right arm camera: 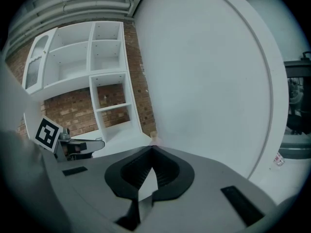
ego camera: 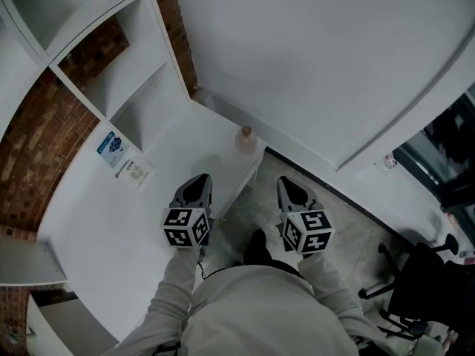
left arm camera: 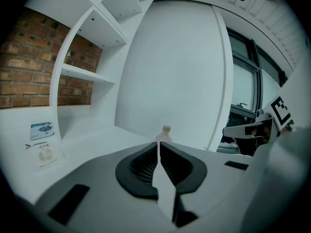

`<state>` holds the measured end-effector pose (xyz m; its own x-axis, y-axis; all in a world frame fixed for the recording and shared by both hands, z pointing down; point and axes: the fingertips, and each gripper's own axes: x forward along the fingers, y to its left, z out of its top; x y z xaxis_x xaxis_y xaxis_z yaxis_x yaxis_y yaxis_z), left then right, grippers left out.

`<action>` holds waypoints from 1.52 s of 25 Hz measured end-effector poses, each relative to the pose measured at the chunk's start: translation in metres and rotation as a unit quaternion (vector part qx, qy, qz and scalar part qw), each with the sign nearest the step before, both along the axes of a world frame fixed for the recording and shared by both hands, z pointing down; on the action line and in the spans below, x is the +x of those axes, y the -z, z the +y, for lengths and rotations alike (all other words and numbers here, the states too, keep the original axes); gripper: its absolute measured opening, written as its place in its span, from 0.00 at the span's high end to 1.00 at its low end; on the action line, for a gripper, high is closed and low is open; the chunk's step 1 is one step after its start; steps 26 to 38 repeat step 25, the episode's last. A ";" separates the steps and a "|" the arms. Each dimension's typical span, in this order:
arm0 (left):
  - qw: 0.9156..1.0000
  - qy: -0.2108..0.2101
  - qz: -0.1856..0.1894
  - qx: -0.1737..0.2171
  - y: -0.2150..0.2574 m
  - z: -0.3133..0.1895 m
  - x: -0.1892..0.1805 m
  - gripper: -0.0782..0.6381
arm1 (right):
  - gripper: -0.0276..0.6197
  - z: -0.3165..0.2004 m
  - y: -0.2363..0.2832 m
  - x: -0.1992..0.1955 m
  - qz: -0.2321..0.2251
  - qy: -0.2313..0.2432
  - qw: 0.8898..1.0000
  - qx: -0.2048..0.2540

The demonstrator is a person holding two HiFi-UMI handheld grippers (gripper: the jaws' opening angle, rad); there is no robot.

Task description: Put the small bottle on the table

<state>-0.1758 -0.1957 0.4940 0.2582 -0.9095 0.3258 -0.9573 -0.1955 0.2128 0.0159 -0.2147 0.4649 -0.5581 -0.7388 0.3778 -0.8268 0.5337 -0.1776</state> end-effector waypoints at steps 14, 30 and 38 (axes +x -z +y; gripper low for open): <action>1.000 -0.004 0.004 0.001 -0.001 -0.007 0.001 0.85 | 0.91 -0.004 0.002 -0.003 0.015 0.007 1.000 0.008; 1.000 -0.012 0.003 0.000 -0.001 -0.019 0.010 0.85 | 0.91 -0.011 0.005 0.000 0.011 0.009 1.000 0.014; 1.000 -0.012 0.003 0.000 -0.001 -0.019 0.010 0.85 | 0.91 -0.011 0.005 0.000 0.011 0.009 1.000 0.014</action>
